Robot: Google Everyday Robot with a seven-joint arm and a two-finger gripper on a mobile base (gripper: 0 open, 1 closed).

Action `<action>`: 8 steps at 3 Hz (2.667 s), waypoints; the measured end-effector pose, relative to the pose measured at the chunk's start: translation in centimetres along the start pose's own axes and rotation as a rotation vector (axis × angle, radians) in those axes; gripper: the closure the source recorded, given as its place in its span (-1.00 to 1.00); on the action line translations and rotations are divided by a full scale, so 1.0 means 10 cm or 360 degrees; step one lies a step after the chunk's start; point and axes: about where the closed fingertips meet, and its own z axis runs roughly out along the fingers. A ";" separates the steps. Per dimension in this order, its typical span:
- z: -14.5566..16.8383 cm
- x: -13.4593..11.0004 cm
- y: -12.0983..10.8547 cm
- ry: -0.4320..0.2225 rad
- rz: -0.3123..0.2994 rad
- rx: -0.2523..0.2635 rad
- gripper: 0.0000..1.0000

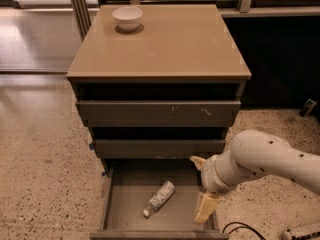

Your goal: Pick blue plastic bottle from bottom drawer and place on counter

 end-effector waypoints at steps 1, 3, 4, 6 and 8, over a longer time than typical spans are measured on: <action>0.61 -0.06 0.07 -0.0070 -0.0043 -0.0066 -1.00; 1.62 -0.11 0.06 -0.0042 -0.0054 -0.0060 -1.00; 1.96 0.00 0.09 0.0044 0.0051 -0.0020 -1.00; 2.48 -0.06 0.19 -0.0004 0.0191 -0.0095 -1.00; 3.00 0.37 0.06 0.0011 0.0192 -0.0118 -1.00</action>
Offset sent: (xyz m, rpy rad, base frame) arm 0.0188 0.1115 -0.1614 0.0744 0.0236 0.0726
